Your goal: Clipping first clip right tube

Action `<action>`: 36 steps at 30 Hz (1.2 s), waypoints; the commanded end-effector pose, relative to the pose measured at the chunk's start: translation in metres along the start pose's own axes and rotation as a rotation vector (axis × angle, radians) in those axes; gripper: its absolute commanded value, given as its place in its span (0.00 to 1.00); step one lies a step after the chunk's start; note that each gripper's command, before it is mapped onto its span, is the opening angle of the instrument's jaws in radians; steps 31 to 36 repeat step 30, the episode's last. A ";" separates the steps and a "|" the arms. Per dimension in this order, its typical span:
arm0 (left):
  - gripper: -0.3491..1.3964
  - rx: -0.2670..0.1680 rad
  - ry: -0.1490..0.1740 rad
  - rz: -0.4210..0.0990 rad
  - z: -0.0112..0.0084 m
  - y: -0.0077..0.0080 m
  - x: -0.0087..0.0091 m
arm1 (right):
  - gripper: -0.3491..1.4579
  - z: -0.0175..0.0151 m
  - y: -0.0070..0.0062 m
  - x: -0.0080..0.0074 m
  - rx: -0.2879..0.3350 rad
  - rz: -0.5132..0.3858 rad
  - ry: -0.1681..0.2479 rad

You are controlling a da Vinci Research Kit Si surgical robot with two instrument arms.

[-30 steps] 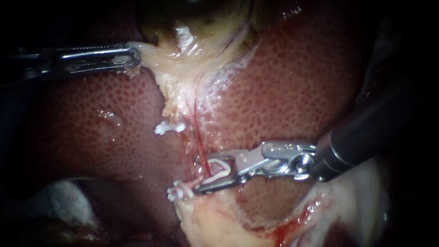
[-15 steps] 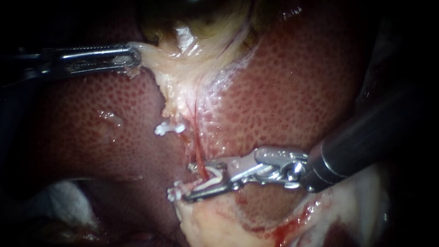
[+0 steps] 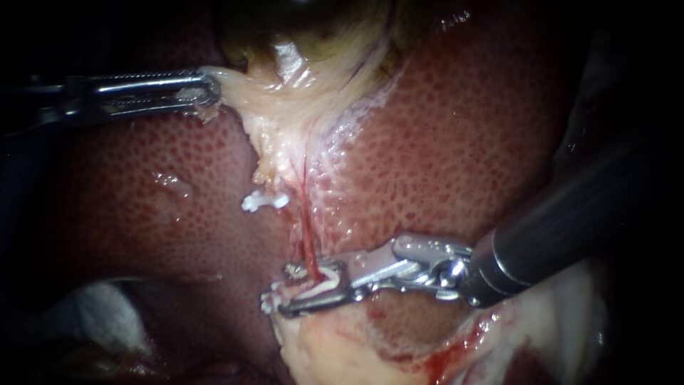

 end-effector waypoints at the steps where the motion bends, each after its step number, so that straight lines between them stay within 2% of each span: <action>1: 0.00 0.000 0.000 0.000 0.0000 0.0000 0.0000 | 0.17 -0.0001 0.0000 0.0000 0.001 0.004 -0.003; 7: 0.00 0.000 0.000 0.000 0.0000 0.0000 0.0000 | 0.00 -0.0007 -0.0001 -0.0004 -0.022 0.020 0.007; 11: 0.00 0.000 0.000 0.000 0.0000 0.0000 0.0000 | 0.00 -0.0010 0.0000 -0.0005 -0.024 0.019 0.007; 16: 0.00 0.000 0.000 0.000 0.0000 0.0000 0.0000 | 0.00 -0.0014 -0.0002 -0.0008 -0.018 0.020 -0.017; 36: 0.00 0.000 0.000 0.000 0.0000 -0.0001 0.0000 | 0.00 -0.0014 -0.0002 -0.0007 -0.007 0.044 -0.021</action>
